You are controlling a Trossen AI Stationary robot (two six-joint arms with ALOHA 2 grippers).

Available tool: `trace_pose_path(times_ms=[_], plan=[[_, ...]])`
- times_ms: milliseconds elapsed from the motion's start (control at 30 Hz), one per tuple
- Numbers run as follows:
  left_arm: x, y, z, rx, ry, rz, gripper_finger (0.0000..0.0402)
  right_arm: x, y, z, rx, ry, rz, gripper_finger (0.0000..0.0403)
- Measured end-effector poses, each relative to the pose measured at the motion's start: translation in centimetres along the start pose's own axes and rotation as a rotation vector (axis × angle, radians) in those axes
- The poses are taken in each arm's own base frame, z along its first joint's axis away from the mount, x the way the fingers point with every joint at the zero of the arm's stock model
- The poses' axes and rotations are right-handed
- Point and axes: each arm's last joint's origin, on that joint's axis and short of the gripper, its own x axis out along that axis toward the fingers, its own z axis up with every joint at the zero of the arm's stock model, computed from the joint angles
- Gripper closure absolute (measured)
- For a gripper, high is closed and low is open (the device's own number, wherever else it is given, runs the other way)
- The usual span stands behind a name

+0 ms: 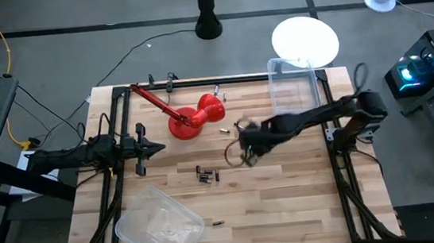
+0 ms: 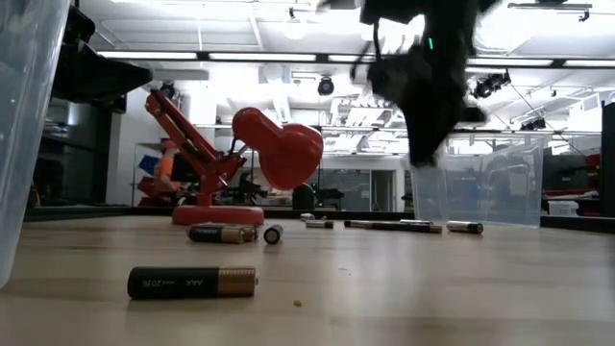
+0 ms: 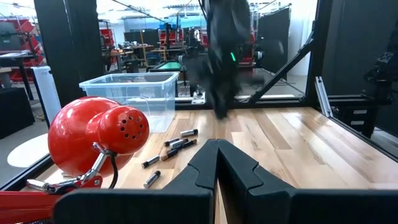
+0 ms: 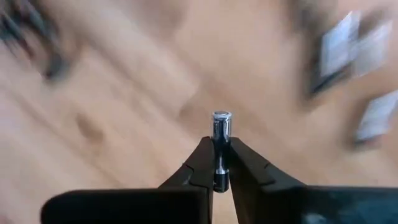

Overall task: Sort batteries
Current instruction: Put the silver battery into the top transparent bin

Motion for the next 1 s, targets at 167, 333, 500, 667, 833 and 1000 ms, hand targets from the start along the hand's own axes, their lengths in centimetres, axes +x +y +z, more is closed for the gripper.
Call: trace_pose_path(times_ms=[167, 333, 500, 667, 833, 1000], plan=[[0.0, 0.0, 0.0, 0.000, 0.000, 0.000, 0.0401, -7.2, -2.6, 2.1, 0.054, -0.228, -0.158, 0.0392], [0.0, 0.0, 0.0, 0.000, 0.000, 0.000, 0.0402, -10.6, -7.3, 3.1, 0.123, -0.285, -0.382, 0.0393], [0.0, 0.0, 0.0, 0.000, 0.000, 0.000, 0.0401, -12.0, -11.6, 3.7, 0.212, -0.263, -0.527, 0.0391], [0.0, 0.0, 0.0, 0.000, 0.000, 0.000, 0.0402, -10.9, -13.9, 4.0, 0.203, -0.226, -0.554, 0.0360], [0.0, 0.0, 0.0, 0.000, 0.001, 0.000, 0.0401, -9.4, -14.9, 4.2, 0.188, -0.199, -0.478, 0.0300], [0.0, 0.0, 0.0, 0.000, 0.000, 0.000, 0.0402, -9.9, -14.5, 3.5, 0.166, -0.225, -0.422, 0.0248]])
